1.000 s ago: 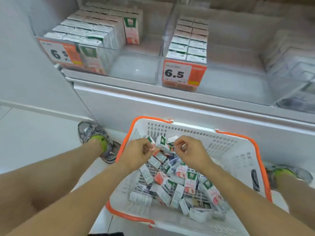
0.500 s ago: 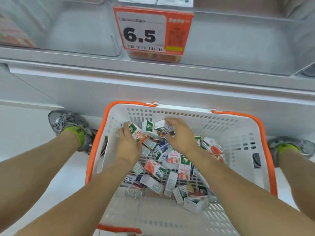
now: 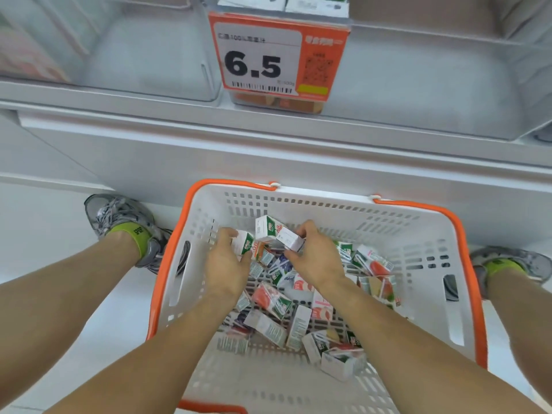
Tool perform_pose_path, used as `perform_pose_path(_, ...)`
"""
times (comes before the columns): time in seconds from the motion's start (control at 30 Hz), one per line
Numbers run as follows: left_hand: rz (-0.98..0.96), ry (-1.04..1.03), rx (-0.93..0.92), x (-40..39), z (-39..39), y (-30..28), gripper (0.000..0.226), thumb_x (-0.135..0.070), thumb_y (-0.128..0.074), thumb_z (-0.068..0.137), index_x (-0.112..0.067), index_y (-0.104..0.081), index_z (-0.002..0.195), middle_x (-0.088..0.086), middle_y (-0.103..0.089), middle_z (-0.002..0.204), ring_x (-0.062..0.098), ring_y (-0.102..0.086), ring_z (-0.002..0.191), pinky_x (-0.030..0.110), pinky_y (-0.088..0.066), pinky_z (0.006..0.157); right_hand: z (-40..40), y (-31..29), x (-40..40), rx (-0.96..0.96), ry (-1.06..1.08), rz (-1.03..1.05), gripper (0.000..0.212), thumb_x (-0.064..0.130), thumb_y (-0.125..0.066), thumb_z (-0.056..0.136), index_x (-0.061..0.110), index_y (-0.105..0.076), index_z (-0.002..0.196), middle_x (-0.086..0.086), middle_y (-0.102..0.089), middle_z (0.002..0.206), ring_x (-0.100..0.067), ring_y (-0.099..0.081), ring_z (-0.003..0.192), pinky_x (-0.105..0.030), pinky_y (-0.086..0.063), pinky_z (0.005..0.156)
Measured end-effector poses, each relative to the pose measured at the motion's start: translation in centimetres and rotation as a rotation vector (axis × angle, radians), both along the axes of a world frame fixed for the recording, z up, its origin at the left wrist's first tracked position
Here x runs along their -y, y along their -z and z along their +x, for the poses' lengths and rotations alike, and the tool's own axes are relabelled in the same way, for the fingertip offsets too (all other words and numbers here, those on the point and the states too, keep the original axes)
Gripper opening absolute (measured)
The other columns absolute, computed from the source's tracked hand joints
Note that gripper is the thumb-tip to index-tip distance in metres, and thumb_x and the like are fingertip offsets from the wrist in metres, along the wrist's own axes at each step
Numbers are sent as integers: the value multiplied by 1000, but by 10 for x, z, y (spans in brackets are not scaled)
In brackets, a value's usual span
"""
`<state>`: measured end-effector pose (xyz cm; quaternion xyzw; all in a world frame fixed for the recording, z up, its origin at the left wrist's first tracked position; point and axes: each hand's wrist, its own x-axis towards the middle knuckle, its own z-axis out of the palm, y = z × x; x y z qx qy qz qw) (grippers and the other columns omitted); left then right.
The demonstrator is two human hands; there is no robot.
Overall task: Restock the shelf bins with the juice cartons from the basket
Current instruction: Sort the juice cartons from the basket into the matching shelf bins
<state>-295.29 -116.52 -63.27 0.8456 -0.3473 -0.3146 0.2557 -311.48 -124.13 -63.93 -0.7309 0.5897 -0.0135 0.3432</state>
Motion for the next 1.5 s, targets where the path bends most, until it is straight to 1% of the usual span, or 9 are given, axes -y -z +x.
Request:
perform_pose_path(0.13,29,-58,-157,-4,4,-24,62,-8,-80,78,-10,-48,131,4,-63,98,18,-62,80,26,-46,72,-11,-22,7,98,139,101,49,29,-77,79,25,-44,116,3,-66,96,-18,-66,75,-30,-55,62)
perform_pose_path(0.27,38,-45,-341,-8,18,-54,15,-14,-77,80,-18,-74,95,0,-73,70,15,-64,70,35,-53,75,-19,-58,10,359,277,337,46,25,-69,86,27,-51,128,-6,-63,80,-29,-69,67,-46,-62,71)
perform_pose_path(0.47,-45,67,-808,-7,20,-114,25,-23,-63,95,-8,-70,114,10,-75,107,24,-69,94,41,-55,86,-21,-137,9,580,224,533,32,17,-70,89,13,-60,119,-12,-58,113,-29,-68,76,-49,-62,70)
perform_pose_path(0.73,-5,370,-812,4,4,-196,49,-32,-78,83,-13,-62,126,15,-70,118,36,-66,110,51,-53,95,-49,-233,12,569,-8,530,34,39,-70,90,10,-59,104,-20,-73,93,-32,-70,71,-44,-62,73)
perform_pose_path(0.83,-61,462,-722,10,-12,-230,71,-41,-89,61,-10,-62,119,15,-73,103,26,-68,91,45,-53,80,-63,-268,15,613,-54,626,42,43,-71,83,6,-64,102,-17,-74,100,-27,-73,87,-34,-61,77)
perform_pose_path(1.0,-72,499,-656,30,-34,-275,47,-30,-87,65,-9,-61,98,-3,-40,61,10,-35,50,21,-33,42,-102,-293,26,852,-76,810,44,-3,-66,81,-6,-60,124,-18,-71,115,-26,-71,104,-28,-58,89)
perform_pose_path(1.2,-158,505,-770,42,-65,-299,20,-27,-66,77,-13,-71,91,-2,-64,56,5,-50,35,13,-30,32,-122,-293,28,894,20,375,32,29,-71,79,7,-69,101,-14,-72,81,-19,-66,57,-28,-58,57)
perform_pose_path(1.3,-256,437,-848,56,-84,-299,24,-35,-66,75,-13,-70,81,2,-62,62,9,-51,42,17,-37,37,-139,-301,25,959,123,109,37,33,-70,80,3,-68,99,-18,-72,81,-25,-64,57,-33,-59,58)
perform_pose_path(1.5,-387,308,-1244,92,-139,-316,33,-17,-59,82,2,-62,109,18,-66,96,29,-69,80,39,-61,59,-214,-337,28,1013,431,-560,40,30,-70,79,7,-60,111,-1,-75,87,-24,-72,67,-38,-62,64)
